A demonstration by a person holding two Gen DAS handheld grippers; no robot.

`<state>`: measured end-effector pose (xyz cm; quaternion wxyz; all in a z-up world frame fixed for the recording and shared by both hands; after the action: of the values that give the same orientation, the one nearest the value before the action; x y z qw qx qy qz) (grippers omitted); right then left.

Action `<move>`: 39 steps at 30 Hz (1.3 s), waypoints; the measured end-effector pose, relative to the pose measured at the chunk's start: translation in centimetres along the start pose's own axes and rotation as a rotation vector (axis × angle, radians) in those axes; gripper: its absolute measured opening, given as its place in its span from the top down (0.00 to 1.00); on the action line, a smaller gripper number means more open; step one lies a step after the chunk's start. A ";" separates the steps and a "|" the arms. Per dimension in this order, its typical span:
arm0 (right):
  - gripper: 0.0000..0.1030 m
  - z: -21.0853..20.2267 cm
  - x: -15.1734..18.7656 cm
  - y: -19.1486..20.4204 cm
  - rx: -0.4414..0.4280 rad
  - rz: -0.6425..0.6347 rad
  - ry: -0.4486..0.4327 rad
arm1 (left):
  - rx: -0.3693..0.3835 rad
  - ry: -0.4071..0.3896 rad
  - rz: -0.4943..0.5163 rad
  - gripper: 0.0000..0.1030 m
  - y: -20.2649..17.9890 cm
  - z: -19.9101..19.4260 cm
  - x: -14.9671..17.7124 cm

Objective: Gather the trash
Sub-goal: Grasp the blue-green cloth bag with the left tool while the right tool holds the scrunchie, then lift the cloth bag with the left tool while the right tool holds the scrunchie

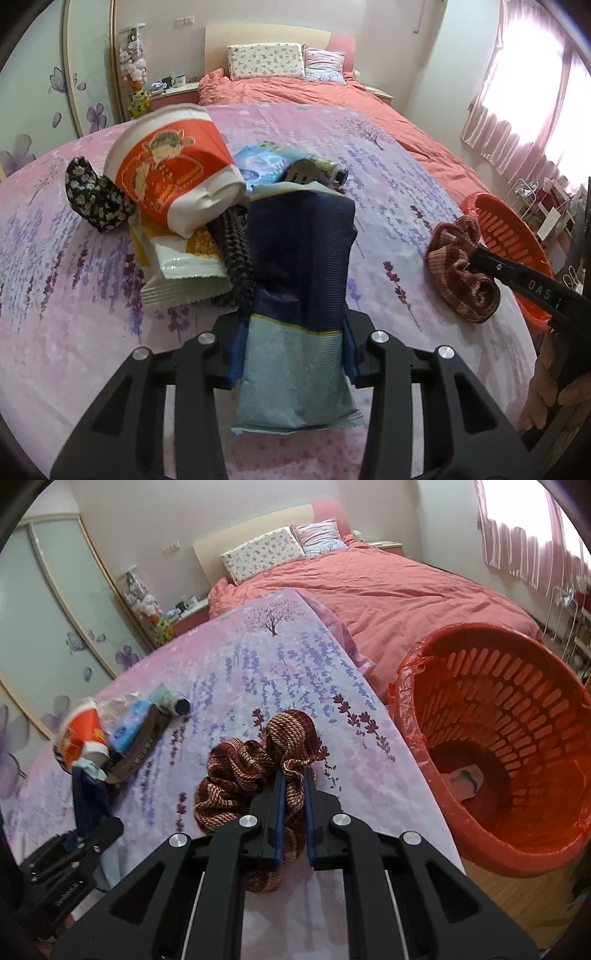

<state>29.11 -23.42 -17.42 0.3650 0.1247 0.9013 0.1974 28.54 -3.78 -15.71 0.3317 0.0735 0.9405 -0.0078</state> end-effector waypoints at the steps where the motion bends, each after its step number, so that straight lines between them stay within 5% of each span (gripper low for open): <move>1: 0.91 -0.4 -0.1 0.1 -0.008 0.000 -0.008 | 0.003 -0.004 0.000 0.61 0.1 -0.3 0.0; 17: 0.92 -6.0 -2.3 2.9 -0.090 -0.043 -0.129 | 0.063 -0.074 0.017 0.62 -0.9 -5.4 -1.4; 29: 0.92 -7.0 -3.0 2.7 -0.088 -0.058 -0.159 | 0.082 -0.127 0.010 0.62 -0.7 -8.3 -5.5; 39: 0.92 -5.9 -2.2 2.7 -0.083 -0.053 -0.124 | 0.015 -0.111 -0.054 0.61 4.2 -7.6 -7.7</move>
<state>26.71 -23.36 -11.02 0.4301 0.0977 0.8709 0.2166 30.38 -0.15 -4.83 0.3825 0.0501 0.9222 -0.0277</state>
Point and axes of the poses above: each gripper's, at about its wrist camera, not at the fingertips, and z roughly the way its jaws point, y to its left, x to its underside, the point moved 9 cm from there along z, roughly the way its jaws point, and after that the axes turned 11 degrees about -x, right-handed, at the moved point
